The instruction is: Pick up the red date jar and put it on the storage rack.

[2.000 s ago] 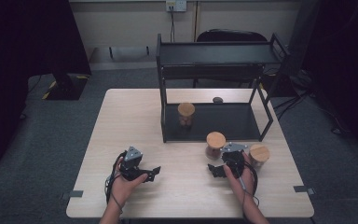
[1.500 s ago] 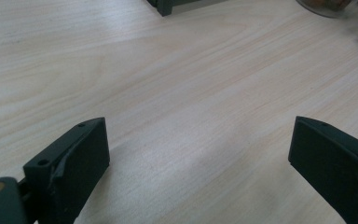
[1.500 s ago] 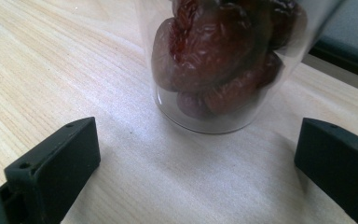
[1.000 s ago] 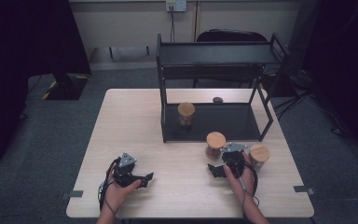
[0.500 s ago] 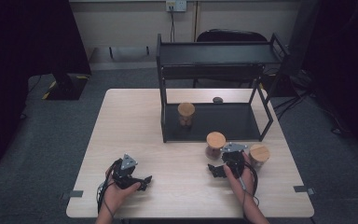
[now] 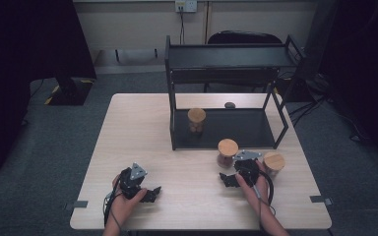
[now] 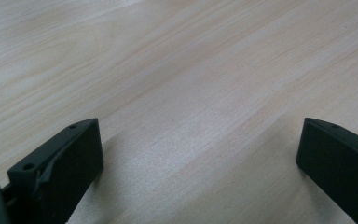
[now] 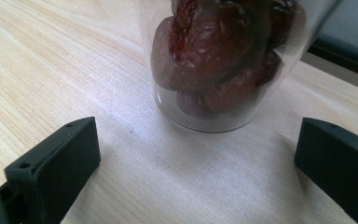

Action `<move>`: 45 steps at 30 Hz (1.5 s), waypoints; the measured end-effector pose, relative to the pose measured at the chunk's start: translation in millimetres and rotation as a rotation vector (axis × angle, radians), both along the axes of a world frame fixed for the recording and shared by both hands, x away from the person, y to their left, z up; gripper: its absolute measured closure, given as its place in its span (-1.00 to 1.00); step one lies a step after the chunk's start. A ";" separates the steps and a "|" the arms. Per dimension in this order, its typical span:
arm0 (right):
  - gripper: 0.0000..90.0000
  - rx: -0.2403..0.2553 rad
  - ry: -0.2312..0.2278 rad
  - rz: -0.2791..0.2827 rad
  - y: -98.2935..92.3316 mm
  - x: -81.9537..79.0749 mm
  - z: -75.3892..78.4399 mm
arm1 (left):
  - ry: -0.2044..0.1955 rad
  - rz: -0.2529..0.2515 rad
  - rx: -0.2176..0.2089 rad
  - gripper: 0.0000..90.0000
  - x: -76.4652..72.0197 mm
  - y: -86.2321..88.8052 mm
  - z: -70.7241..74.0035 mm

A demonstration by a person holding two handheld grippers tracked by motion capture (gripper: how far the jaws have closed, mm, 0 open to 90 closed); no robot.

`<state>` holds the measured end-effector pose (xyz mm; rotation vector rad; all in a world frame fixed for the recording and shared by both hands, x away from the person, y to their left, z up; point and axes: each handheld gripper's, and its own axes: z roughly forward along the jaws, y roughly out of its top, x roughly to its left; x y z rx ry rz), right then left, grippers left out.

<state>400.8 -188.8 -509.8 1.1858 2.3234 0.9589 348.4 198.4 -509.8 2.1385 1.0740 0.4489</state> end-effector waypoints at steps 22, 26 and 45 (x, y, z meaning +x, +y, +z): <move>-1.00 0.006 0.002 -0.002 0.1 -0.2 0.3 | -0.001 0.001 -0.001 -1.00 -0.1 0.0 0.0; -0.96 0.007 -0.004 -0.010 -0.2 -0.2 0.6 | 0.000 0.001 0.000 -1.00 -0.1 0.0 0.0; -0.84 0.053 -0.053 -0.012 6.4 8.8 17.1 | -0.001 0.002 0.000 -1.00 -0.2 -0.1 0.0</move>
